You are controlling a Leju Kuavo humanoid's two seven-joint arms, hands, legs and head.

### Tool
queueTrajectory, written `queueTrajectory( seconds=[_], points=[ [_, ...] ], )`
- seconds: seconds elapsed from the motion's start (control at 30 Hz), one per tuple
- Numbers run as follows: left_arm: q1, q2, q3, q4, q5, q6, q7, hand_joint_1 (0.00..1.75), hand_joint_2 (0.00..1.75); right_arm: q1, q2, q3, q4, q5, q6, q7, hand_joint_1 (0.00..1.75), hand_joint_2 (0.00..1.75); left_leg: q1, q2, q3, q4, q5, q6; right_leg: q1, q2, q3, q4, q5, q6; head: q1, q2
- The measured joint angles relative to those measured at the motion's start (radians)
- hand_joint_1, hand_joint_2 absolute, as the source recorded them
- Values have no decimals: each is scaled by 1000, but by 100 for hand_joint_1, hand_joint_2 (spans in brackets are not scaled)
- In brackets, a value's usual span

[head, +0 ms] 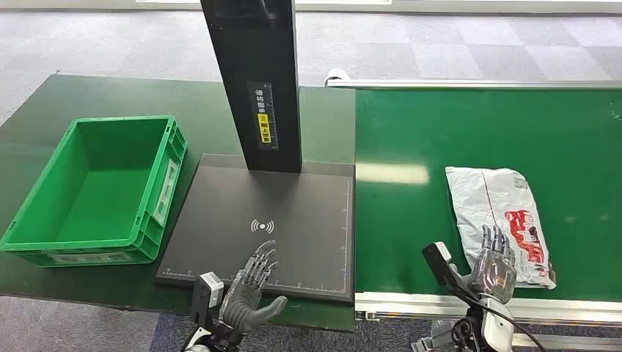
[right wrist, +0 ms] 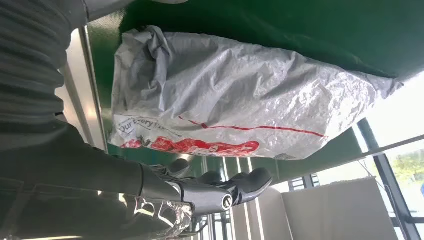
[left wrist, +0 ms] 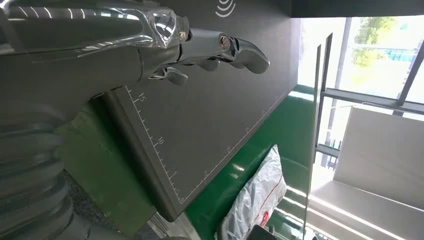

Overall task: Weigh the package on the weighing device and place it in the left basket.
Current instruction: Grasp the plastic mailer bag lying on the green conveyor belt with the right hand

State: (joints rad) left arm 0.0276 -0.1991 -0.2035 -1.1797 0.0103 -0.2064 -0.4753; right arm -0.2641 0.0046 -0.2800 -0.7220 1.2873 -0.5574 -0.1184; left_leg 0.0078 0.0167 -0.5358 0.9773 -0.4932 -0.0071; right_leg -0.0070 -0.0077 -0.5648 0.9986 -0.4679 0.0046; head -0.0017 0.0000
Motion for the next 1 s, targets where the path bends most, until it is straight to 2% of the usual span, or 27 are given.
queueTrajectory(
  seconds=[0.13, 0.53, 1.0],
  points=[
    [-2, 0, 1, 2, 0, -4, 0, 0, 175, -26, -11, -10, 44, 0, -6, -27, 0, 175, 0, 0, 0, 0, 0, 0, 0, 0, 0, 0, 0, 0, 0, 0],
    [-13, -10, 4, 11, -9, -22, 6, 0, 175, -89, -84, -37, 208, 18, -63, -13, 0, 175, 0, -2, -1, 0, 0, 0, 0, -2, 0, 0, 0, 0, 0, 0],
    [-11, -16, 4, 11, -17, -24, 8, 0, 175, -94, -93, -62, 259, -36, -68, -35, 0, 175, 0, -3, -1, 0, 0, 0, 0, -2, 0, 0, 0, 0, 0, 0]
  ],
)
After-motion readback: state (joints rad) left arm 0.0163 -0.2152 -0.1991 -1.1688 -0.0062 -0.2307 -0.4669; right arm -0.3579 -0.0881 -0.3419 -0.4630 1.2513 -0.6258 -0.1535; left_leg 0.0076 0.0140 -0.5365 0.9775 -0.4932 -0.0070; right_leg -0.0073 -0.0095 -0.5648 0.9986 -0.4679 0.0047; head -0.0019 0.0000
